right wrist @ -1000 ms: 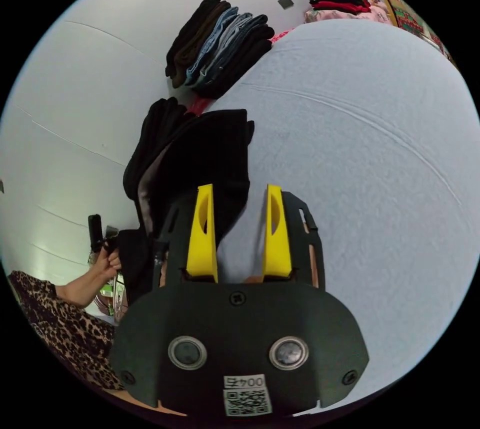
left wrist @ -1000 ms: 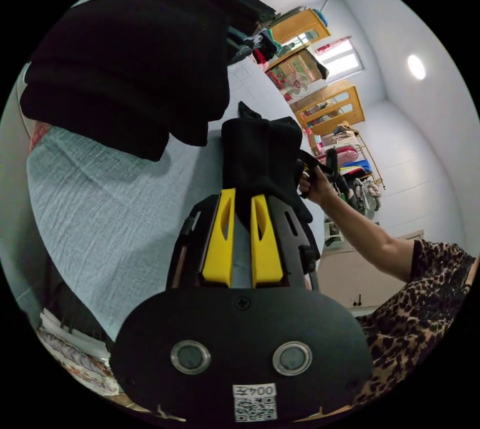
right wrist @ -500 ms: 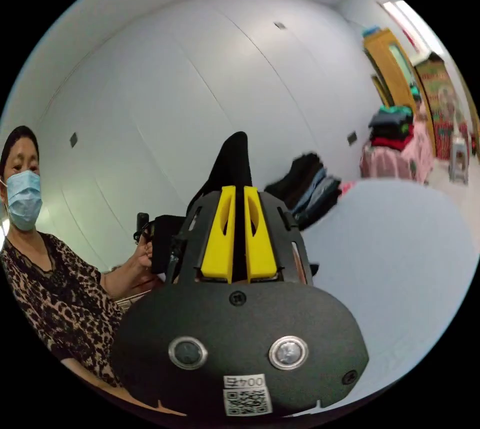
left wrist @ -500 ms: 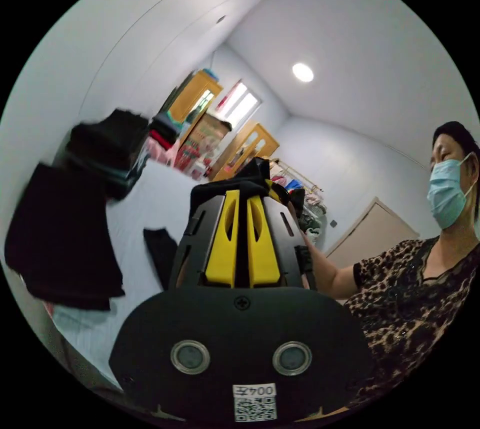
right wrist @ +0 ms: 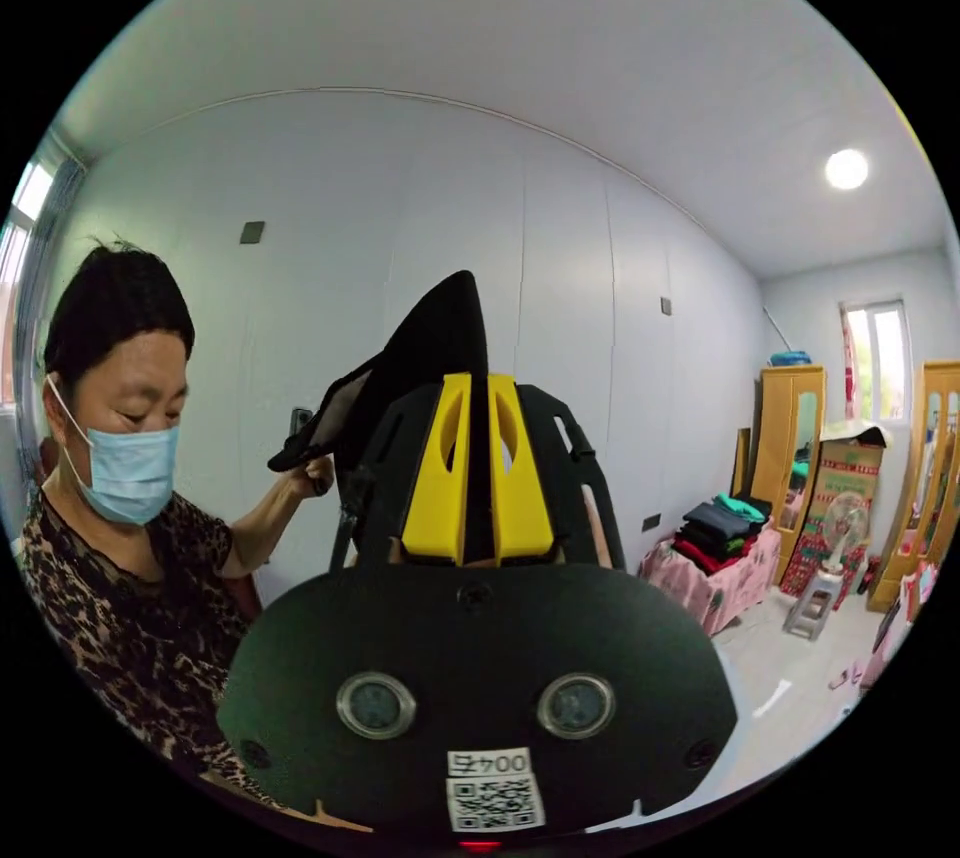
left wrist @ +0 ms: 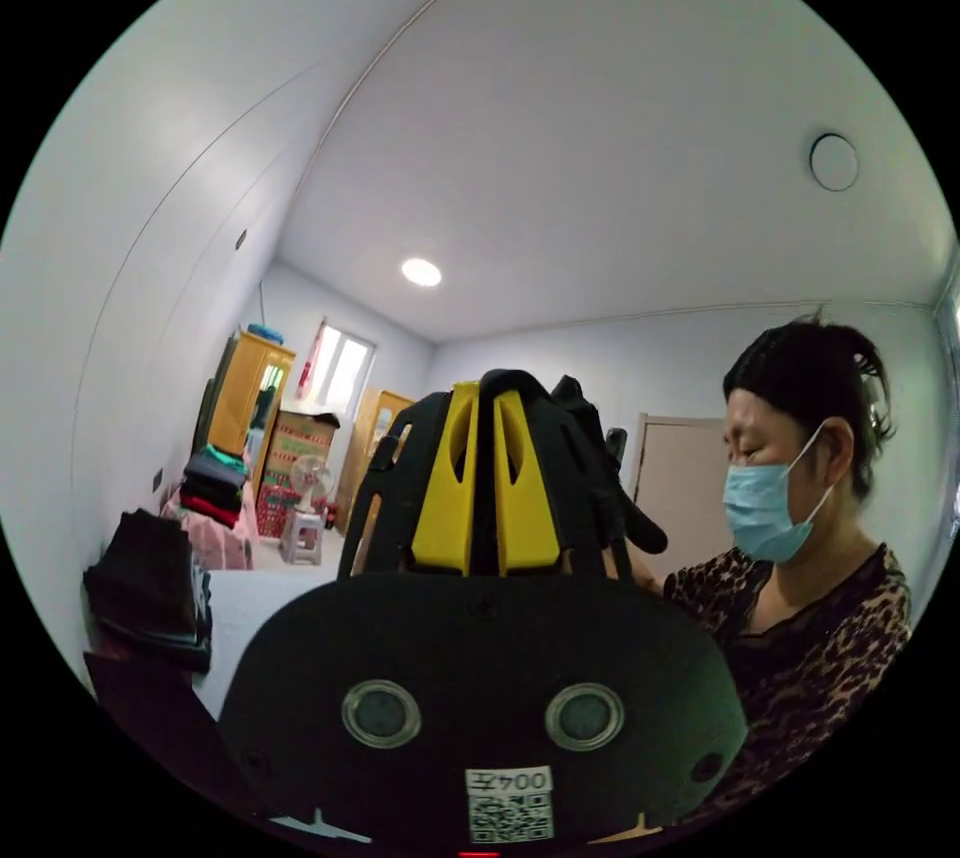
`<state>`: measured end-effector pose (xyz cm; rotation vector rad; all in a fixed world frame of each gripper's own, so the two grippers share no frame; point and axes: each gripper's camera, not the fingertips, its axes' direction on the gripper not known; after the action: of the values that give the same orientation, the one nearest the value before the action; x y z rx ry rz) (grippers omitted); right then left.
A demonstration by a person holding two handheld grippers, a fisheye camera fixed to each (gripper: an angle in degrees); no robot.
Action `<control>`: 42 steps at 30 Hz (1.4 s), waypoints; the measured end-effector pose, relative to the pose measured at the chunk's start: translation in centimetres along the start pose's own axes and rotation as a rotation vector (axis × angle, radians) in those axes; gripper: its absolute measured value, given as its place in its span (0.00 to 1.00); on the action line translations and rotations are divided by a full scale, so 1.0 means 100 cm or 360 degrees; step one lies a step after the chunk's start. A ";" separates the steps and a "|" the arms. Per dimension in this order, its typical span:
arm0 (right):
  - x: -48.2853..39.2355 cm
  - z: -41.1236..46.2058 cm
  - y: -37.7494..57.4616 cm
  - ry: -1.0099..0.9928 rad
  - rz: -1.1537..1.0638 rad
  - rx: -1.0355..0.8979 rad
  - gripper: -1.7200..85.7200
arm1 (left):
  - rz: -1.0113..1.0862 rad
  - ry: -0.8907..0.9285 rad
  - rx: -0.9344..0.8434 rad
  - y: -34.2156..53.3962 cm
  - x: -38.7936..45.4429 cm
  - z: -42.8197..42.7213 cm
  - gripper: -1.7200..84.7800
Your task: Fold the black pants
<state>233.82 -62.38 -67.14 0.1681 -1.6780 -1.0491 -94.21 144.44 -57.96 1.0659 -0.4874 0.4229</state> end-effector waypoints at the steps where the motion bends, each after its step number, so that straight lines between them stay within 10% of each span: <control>1: -0.011 -0.009 -0.016 -0.0006 -0.0021 0.0009 0.06 | 0.0009 0.0036 0.0028 -0.010 0.004 -0.003 0.04; 18: -0.005 -0.038 -0.034 -0.0044 0.0082 0.0152 0.06 | -0.0075 0.0087 0.0122 -0.040 0.009 0.072 0.04; 28: 0.309 0.158 0.040 0.0673 0.0484 -0.0426 0.21 | -0.0182 -0.0468 -0.0413 -0.099 -0.225 0.382 0.15; 32: 0.388 0.186 0.117 0.0739 0.0726 -0.0468 0.24 | -0.0811 -0.0474 -0.0574 -0.046 -0.371 0.447 0.22; 42: 0.228 0.251 0.497 0.0205 0.1024 -0.1319 0.20 | -0.0943 -0.0874 -0.1109 0.132 -0.295 0.330 0.18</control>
<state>222.96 -32.14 -16.27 -0.7744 -0.9529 -1.1004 -131.29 117.51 -52.07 0.5801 -0.7002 -0.5567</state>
